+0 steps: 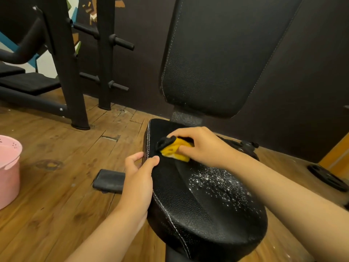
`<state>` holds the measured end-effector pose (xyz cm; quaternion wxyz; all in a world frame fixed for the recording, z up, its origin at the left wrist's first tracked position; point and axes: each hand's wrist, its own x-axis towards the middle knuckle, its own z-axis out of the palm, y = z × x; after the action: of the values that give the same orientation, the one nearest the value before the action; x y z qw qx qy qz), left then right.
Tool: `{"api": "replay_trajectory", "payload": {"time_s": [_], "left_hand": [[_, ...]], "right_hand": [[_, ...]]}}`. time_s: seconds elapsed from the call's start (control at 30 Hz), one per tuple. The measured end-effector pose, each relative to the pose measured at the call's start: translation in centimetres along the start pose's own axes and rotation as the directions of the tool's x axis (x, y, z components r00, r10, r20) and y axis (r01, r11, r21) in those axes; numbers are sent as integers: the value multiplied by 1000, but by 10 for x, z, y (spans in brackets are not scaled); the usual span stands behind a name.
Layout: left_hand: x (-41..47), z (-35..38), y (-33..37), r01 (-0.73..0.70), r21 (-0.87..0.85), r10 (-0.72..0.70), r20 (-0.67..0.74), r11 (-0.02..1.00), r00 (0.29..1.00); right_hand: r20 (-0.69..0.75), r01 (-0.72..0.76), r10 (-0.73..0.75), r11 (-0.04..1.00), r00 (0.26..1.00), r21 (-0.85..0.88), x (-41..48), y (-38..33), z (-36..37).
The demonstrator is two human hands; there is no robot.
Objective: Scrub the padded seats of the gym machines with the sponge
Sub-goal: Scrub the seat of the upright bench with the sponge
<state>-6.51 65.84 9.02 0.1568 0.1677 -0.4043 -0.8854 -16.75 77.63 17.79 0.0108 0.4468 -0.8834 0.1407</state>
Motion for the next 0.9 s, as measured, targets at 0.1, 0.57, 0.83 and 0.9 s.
{"api": "replay_trajectory", "payload": {"time_s": [0.1, 0.57, 0.83, 0.9], "left_hand": [[-1, 0, 1, -3, -9, 3, 5, 1000, 1000], [3, -1, -3, 15, 12, -14, -13, 1000, 1000], [-16, 2, -4, -52, 34, 54, -64, 998, 996], [-32, 4, -12, -86, 64, 91, -90, 994, 992]], "right_hand": [[26, -2, 2, 1000, 1000, -24, -7, -2, -5], [-198, -368, 321, 883, 926, -291, 43, 91, -11], [17, -33, 35, 993, 999, -111, -30, -19, 0], [52, -11, 15, 997, 999, -78, -46, -32, -2]]}}
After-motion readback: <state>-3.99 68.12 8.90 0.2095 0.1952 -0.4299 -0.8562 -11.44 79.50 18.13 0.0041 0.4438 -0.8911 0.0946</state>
